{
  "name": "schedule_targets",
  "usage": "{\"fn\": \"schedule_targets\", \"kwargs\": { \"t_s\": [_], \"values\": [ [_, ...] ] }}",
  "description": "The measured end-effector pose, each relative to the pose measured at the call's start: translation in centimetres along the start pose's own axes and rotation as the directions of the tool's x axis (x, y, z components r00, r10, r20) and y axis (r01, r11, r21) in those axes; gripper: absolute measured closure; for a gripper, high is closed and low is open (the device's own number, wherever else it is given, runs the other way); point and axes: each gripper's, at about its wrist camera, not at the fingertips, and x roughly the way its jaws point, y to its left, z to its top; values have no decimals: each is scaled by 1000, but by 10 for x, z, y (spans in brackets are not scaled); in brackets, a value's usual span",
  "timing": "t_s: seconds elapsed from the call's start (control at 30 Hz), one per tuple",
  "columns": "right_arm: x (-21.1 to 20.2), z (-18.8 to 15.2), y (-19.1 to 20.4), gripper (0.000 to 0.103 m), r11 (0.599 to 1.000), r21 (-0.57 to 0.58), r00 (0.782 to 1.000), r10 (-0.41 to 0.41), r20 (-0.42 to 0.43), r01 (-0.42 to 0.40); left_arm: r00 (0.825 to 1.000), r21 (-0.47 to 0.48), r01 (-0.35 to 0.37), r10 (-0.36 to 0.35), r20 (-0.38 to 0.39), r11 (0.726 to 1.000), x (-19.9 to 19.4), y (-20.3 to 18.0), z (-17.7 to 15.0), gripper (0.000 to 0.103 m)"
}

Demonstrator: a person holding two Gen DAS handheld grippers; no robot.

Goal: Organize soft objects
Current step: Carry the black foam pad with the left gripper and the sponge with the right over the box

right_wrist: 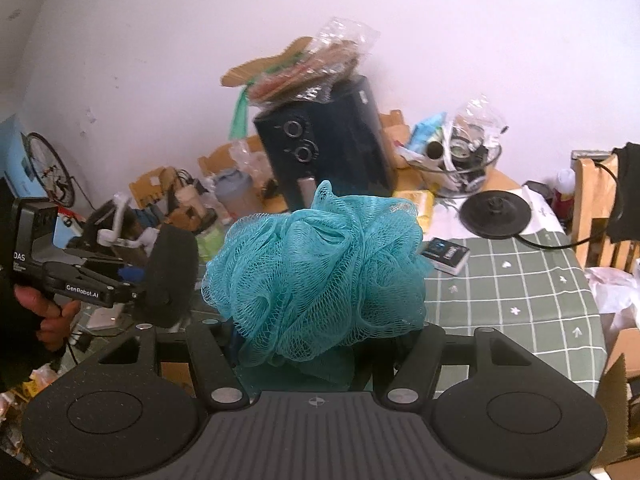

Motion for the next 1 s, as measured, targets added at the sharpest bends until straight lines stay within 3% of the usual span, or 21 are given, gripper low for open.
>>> {"fn": "schedule_targets", "kwargs": {
  "t_s": [0.23, 0.7, 0.87, 0.93, 1.0],
  "values": [
    [-14, -6, 26, 38, 998, -22, 999, 52, -3, -52, 1000, -52, 25, -25, 6, 998, -22, -19, -16, 45],
    [-27, -44, 55, 38, 995, -1, 993, 103, -55, -103, 996, -209, 9, -29, -89, 978, -25, -36, -62, 44],
    [-24, -57, 61, 38, 995, 6, 991, 105, -87, -104, 994, -242, -6, -20, -106, 970, -20, -35, -78, 36],
    [-23, -62, 63, 38, 994, 8, 989, 109, -103, -108, 994, -234, -31, 6, -105, 972, -21, -37, -82, 25],
    [-21, -67, 66, 38, 994, 4, 987, 110, -117, -110, 995, -226, -43, 23, -93, 973, -23, -41, -86, 21]
  ]
}}
